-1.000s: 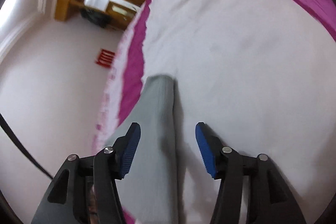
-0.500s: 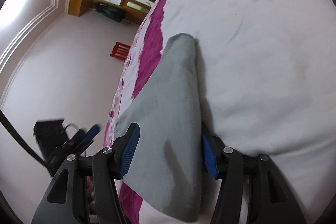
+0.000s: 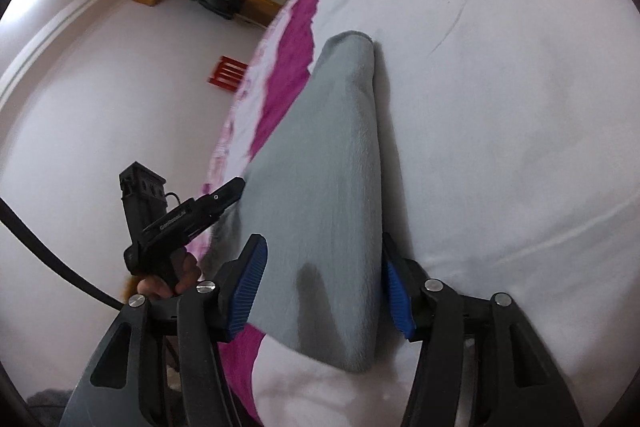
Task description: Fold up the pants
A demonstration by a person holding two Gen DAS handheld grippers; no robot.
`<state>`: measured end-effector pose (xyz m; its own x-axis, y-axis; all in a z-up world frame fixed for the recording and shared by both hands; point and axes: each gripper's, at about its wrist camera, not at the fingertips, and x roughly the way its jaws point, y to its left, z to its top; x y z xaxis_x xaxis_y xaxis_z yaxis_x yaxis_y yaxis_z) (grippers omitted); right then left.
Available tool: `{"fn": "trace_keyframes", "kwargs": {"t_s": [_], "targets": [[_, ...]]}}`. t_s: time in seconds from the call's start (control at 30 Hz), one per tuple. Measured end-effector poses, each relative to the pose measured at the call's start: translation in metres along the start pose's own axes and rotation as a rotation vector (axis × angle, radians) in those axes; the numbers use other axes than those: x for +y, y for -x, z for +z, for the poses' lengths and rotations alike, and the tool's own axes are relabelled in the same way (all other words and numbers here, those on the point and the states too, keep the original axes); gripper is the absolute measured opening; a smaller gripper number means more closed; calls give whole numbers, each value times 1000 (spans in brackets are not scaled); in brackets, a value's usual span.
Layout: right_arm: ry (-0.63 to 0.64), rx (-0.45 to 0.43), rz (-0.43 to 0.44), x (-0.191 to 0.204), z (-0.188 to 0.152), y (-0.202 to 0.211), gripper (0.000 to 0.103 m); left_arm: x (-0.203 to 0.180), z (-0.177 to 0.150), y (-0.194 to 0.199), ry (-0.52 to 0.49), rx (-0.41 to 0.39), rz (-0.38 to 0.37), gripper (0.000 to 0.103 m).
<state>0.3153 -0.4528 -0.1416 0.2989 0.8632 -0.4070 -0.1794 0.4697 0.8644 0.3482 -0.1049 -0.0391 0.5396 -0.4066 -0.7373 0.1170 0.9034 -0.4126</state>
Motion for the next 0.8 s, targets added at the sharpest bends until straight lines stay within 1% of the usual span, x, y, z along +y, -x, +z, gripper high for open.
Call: {"fn": "trace_keyframes", "kwargs": {"t_s": [0.1,0.13,0.17,0.2,0.23,0.27,0.3,0.33,0.4,0.53,0.6,0.67,0.7,0.73,0.77,0.8], "targets": [[0,26,43,-2,-4,1,55,-15,-10,-4,-34,10,-35,23],[7,43,47,-1,-6,1,55,-18,-12,-9,-50,24,-23,22],[11,63,54,0,-6,1,55,-18,-16,-17,-60,36,13,20],[11,81,62,0,-8,3,54,-14,-18,-24,-53,38,36,16],[5,100,68,-1,-9,3,48,-8,-20,-29,-34,29,37,11],[-9,116,68,-3,-10,3,42,-4,-21,-30,-24,24,30,10],[-44,125,63,-10,-12,4,27,-2,-21,-32,-16,22,20,9],[-76,125,72,-16,-13,6,16,0,-21,-32,-10,24,9,9],[-110,112,113,-20,-13,14,15,0,-20,-32,-12,26,1,9],[-94,83,98,-18,-17,27,15,-1,-23,-29,-36,17,10,9],[-96,73,106,-20,-16,30,15,-2,-23,-28,-36,18,16,9],[-100,44,122,-22,-13,36,16,-5,-22,-22,-22,25,16,9],[-101,19,124,-23,-10,41,20,-8,-22,-20,-17,29,-1,10],[-102,-4,130,-23,-7,43,30,-11,-22,-17,-14,32,-24,10],[-106,-39,152,-25,-2,50,35,-16,-22,-16,-17,36,-48,10],[-108,-73,166,-26,2,56,44,-20,-22,-16,-21,39,-62,10]]}}
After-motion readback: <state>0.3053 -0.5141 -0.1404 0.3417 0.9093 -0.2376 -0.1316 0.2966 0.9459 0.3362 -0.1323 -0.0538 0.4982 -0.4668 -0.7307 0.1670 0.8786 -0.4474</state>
